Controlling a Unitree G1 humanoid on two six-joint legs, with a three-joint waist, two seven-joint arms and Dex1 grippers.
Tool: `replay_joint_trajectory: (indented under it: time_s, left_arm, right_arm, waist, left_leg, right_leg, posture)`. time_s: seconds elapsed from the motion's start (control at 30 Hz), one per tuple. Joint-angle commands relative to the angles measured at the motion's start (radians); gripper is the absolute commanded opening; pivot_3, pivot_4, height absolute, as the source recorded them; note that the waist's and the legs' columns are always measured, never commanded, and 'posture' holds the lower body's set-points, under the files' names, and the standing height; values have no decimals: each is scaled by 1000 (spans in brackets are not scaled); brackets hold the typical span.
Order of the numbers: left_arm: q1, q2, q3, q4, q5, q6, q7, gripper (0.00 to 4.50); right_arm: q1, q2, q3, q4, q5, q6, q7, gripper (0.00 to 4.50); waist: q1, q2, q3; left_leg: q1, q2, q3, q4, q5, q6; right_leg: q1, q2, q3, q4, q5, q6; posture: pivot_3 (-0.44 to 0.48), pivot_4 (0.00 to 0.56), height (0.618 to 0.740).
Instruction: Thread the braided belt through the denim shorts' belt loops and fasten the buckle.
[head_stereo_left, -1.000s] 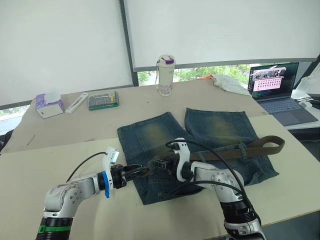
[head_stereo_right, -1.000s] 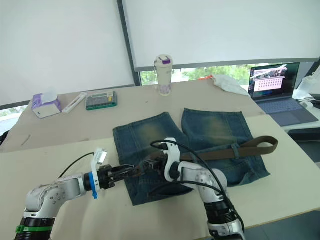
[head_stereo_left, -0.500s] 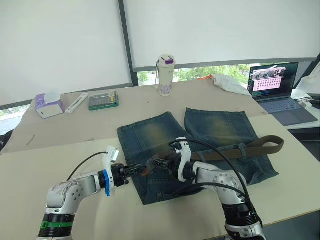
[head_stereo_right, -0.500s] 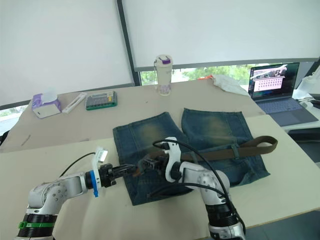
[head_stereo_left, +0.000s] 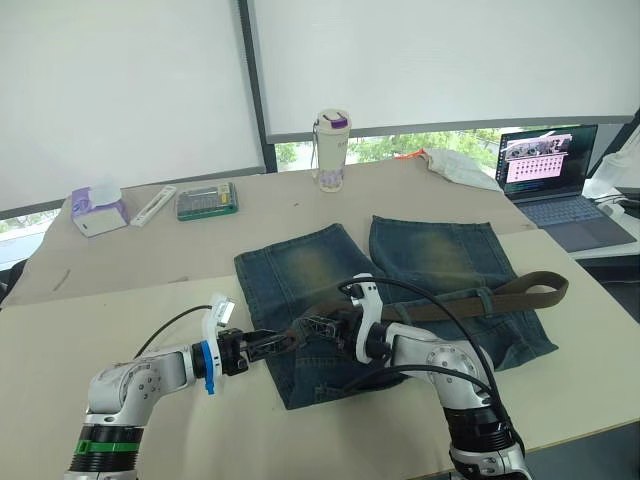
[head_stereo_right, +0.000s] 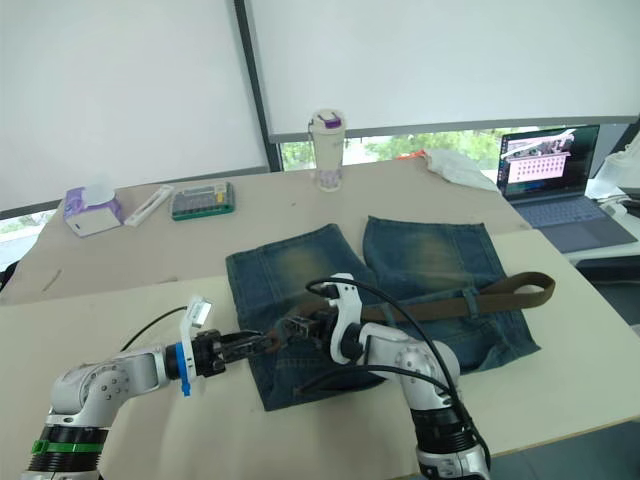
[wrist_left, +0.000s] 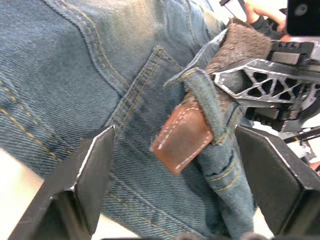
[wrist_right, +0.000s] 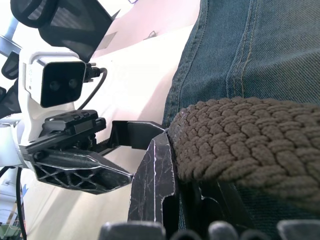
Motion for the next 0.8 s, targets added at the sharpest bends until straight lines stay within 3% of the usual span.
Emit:
replay_joint_trajectory:
  time_s: [0.03, 0.3, 0.67, 0.7, 0.8]
  left_arm:
    - [5, -6, -9, -16, -9, -13, -22, 3834]
    - [2, -35, -9, -39, -48, 10, -23, 3834]
    - [-5, -37, -4, -30, -50, 9, -25, 272]
    - [-6, -36, -2, -28, -47, 5, -25, 3]
    - [-6, -32, 3, -20, -42, -2, -29, 0]
  right_arm:
    - [-7, 8, -13, -51, 35, -6, 22, 0]
    - [-5, -2, -14, -50, 33, -3, 18, 0]
    - [-8, -44, 16, -54, 9, -22, 43, 0]
    - [-6, -53, 20, -65, 6, -27, 49, 398]
    - [8, -81, 14, -107, 9, -27, 58, 1509]
  waist:
    - [0, 0, 0]
    - [0, 0, 0]
    - [3, 0, 0]
    - [3, 0, 0]
    - [3, 0, 0]
  left_leg:
    - [0, 0, 0, 0, 0, 0]
    - [0, 0, 0, 0, 0, 0]
    - [0, 0, 0, 0, 0, 0]
    - [0, 0, 0, 0, 0, 0]
    - [0, 0, 0, 0, 0, 0]
  right_leg:
    - [0, 0, 0, 0, 0, 0]
    - [0, 0, 0, 0, 0, 0]
    - [0, 0, 0, 0, 0, 0]
    - [0, 0, 0, 0, 0, 0]
    - [0, 0, 0, 0, 0, 0]
  posture:
    - [0, 150, 740]
    - [0, 150, 740]
    - [0, 150, 740]
    - [0, 150, 740]
    - [0, 150, 740]
